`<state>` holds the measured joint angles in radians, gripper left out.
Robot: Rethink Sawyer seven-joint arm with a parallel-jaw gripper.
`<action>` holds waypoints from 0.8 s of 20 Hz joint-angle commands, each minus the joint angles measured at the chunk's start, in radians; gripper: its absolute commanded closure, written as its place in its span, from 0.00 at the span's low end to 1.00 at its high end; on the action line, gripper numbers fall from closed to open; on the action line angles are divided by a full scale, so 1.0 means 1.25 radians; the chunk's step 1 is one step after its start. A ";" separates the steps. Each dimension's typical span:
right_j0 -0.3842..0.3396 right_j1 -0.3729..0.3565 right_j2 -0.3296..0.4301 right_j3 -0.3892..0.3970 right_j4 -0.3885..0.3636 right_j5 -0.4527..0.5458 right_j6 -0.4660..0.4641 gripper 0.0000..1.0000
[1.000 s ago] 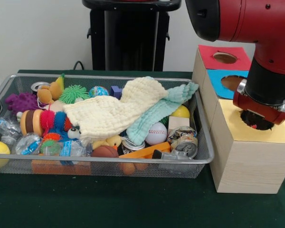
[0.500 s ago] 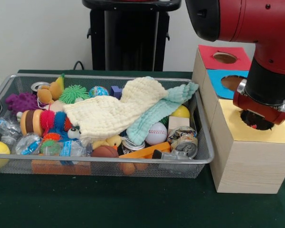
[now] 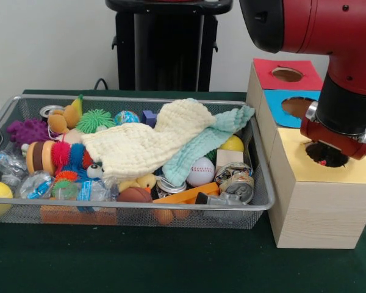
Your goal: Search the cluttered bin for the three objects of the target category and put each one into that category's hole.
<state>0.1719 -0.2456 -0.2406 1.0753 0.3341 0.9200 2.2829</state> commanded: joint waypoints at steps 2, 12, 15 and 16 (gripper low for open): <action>-0.010 -0.003 0.063 0.018 0.019 -0.030 0.125 1.00; -0.010 -0.021 0.063 0.013 0.026 0.011 0.131 1.00; -0.012 -0.034 0.054 0.002 0.018 0.037 0.123 1.00; -0.013 -0.036 0.053 -0.001 0.016 0.044 0.121 1.00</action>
<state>0.1720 -0.2550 -0.2403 1.0753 0.3345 0.9200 2.2829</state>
